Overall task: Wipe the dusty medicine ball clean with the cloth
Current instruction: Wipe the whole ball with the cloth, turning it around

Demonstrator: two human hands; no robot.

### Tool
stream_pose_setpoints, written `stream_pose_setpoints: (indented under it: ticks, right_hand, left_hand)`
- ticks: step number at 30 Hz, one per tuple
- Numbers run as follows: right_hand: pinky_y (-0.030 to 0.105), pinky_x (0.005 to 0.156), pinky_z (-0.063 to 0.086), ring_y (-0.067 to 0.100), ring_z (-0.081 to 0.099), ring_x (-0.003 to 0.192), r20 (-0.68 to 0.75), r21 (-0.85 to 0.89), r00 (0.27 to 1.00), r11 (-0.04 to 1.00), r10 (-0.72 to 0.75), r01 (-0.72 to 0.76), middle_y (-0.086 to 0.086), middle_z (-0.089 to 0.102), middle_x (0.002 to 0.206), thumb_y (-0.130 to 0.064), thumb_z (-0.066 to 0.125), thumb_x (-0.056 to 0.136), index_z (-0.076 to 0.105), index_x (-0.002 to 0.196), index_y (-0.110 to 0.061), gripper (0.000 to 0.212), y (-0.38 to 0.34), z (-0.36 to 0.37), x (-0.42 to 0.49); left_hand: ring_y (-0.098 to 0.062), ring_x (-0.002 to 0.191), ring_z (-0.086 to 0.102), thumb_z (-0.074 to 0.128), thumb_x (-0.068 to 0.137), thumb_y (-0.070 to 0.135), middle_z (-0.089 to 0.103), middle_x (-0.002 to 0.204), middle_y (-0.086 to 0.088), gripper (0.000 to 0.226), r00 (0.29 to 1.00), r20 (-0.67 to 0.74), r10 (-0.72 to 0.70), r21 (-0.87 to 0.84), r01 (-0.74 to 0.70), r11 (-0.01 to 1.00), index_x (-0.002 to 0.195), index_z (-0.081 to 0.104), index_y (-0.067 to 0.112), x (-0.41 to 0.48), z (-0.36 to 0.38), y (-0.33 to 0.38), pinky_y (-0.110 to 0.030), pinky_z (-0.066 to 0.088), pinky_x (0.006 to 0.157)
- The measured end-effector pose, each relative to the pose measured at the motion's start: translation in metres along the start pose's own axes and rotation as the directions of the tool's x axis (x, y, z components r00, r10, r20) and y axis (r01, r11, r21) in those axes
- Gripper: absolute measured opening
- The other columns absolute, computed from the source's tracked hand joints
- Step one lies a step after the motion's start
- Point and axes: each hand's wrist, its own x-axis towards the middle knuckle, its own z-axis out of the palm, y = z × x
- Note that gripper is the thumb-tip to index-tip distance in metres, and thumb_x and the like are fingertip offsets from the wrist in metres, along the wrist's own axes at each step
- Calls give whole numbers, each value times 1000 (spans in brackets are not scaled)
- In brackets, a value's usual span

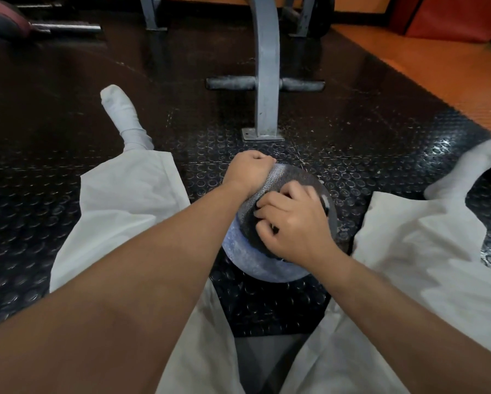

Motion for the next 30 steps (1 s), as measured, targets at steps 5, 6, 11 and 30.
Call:
stream_pose_setpoints:
  ticks: [5,6,11,30]
  right_hand:
    - [41,67,48,25,53,75,44,211,978,955,203,-208,-7,71,78,-21,49,77,74,68,-15,27,36,-7,18]
    - [42,68,49,25,52,75,44,228,957,930,285,-288,-7,71,78,-21,48,77,74,69,-14,28,39,-8,21]
    - [34,64,38,24,50,72,23,41,985,985,168,-169,-8,67,74,-23,48,75,72,65,-17,26,-3,0,7]
    - [37,70,31,22,48,79,120,-135,975,970,-186,201,-6,66,81,-20,47,83,71,71,-16,26,-17,10,-7]
  left_hand:
    - [-13,102,61,50,95,20,70,112,3,20,997,57,58,-4,-58,998,93,70,18,-5,-3,-1,-29,45,92]
    - [-13,102,61,49,96,21,69,112,4,20,996,60,62,10,-63,998,94,69,20,-5,-3,-1,-30,45,92]
    - [-12,83,61,49,95,18,70,102,4,23,998,28,55,-8,-54,998,85,68,23,-1,-4,-2,-29,48,80]
    - [-9,67,51,41,101,21,64,92,7,25,993,106,44,-48,-39,998,107,65,24,-5,-10,-13,-27,39,64]
